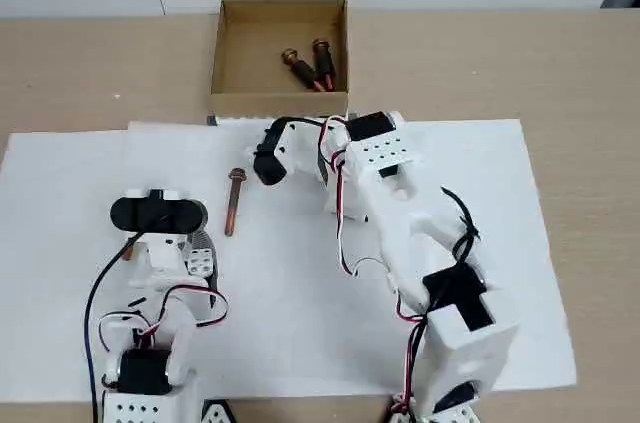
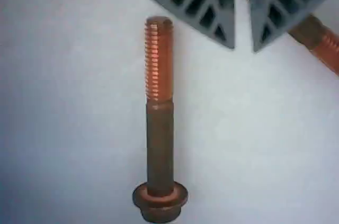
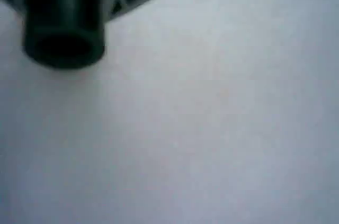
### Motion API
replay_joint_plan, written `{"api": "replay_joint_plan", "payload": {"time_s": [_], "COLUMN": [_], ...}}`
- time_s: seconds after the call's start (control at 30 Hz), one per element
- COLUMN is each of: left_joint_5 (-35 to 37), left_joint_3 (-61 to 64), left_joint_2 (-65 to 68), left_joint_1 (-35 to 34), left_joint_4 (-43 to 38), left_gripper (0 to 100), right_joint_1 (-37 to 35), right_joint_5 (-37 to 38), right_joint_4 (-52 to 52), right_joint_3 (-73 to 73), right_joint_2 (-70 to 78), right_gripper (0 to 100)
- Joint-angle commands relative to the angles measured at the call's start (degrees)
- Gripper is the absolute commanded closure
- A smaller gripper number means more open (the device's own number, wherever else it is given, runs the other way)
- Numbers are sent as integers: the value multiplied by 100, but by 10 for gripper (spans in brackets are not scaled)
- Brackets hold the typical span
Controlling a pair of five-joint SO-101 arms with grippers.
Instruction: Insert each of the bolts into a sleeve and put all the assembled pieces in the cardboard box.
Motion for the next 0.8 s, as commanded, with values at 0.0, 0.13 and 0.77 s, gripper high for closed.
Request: {"api": "replay_joint_plan", "payload": {"time_s": [0.0, 0.13, 0.77], "left_joint_5": [-26, -26, -26], "left_joint_3": [-31, -31, -31], "left_joint_2": [-44, -44, -44], "left_joint_1": [-35, -35, -35], "left_joint_4": [-105, -105, -105], "left_gripper": [994, 994, 994], "right_joint_1": [40, 40, 40], "right_joint_5": [35, 35, 35], "right_joint_4": [4, 4, 13], "right_joint_3": [70, 88, 79], "right_joint_2": [40, 40, 541], "right_gripper": [957, 935, 990]}}
